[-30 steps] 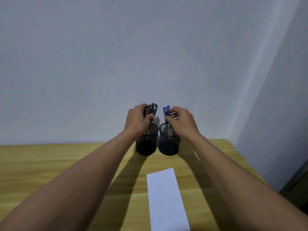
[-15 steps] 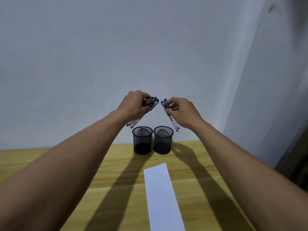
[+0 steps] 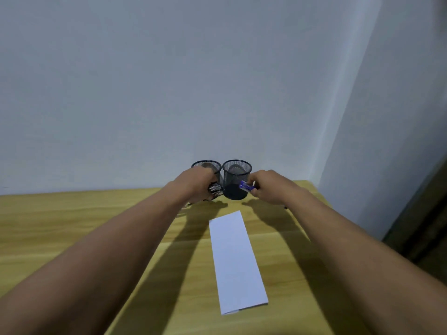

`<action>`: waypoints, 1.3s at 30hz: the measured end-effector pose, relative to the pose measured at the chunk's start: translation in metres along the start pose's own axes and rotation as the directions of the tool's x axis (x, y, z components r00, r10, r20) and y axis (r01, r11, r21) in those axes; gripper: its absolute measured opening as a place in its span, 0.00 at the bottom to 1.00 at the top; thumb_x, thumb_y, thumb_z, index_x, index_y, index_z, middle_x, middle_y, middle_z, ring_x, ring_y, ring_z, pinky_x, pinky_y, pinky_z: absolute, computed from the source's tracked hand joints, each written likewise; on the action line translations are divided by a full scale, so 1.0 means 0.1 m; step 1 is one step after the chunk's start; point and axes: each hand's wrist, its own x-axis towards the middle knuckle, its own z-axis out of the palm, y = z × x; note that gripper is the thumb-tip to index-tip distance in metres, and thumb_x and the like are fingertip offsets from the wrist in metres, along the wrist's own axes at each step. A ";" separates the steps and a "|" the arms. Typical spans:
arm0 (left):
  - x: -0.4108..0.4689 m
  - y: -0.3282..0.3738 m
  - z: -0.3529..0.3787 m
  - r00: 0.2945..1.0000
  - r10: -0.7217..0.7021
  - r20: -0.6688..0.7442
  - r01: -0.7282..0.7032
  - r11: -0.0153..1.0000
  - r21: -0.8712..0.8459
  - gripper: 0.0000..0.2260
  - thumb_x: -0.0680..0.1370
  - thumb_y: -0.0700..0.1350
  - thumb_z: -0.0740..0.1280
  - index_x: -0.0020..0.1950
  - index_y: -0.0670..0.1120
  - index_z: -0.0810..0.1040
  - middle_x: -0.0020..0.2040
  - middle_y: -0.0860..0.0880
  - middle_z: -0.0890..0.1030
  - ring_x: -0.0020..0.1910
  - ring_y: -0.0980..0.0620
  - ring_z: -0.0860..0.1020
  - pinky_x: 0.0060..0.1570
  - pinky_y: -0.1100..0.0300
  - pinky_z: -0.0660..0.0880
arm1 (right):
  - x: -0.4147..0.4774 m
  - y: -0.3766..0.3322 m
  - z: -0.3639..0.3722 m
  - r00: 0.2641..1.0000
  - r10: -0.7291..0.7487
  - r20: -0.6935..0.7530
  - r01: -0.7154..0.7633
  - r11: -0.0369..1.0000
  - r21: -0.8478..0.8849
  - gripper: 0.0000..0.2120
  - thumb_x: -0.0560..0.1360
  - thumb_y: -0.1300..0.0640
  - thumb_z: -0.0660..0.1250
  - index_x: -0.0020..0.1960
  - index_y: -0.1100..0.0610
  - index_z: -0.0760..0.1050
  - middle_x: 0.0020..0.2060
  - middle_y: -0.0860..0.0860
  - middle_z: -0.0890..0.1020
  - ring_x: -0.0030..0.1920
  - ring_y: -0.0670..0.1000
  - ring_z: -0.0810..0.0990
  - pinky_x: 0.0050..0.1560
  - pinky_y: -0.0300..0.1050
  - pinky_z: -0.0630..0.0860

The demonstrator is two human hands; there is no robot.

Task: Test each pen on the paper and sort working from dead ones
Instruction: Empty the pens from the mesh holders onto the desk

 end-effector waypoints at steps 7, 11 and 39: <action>0.17 -0.08 0.55 1.000 0.000 0.025 0.000 1.000 -0.015 0.06 0.74 0.43 0.69 0.50 0.47 0.82 0.48 0.43 0.83 0.49 0.40 0.80 0.38 0.55 0.72 | 0.08 0.08 0.38 0.999 -0.006 0.046 0.009 0.998 -0.057 0.09 0.78 0.58 0.64 0.56 0.51 0.79 0.49 0.54 0.81 0.46 0.56 0.79 0.42 0.46 0.73; 0.19 -0.07 0.65 1.000 0.009 -0.013 -0.010 0.998 -0.065 0.05 0.75 0.39 0.67 0.48 0.45 0.81 0.47 0.41 0.83 0.49 0.39 0.80 0.38 0.55 0.70 | 0.19 0.10 0.51 0.997 -0.051 0.058 0.054 0.997 -0.051 0.11 0.78 0.59 0.66 0.59 0.53 0.79 0.53 0.55 0.83 0.52 0.57 0.80 0.45 0.47 0.73; 0.41 0.50 0.60 0.985 0.170 0.027 -0.171 0.985 0.024 0.08 0.75 0.45 0.70 0.53 0.51 0.86 0.44 0.45 0.83 0.42 0.42 0.81 0.42 0.50 0.80 | -0.09 0.52 0.65 0.997 0.022 -0.071 -0.028 0.996 -0.080 0.12 0.80 0.58 0.64 0.60 0.53 0.82 0.53 0.56 0.84 0.52 0.58 0.80 0.49 0.50 0.78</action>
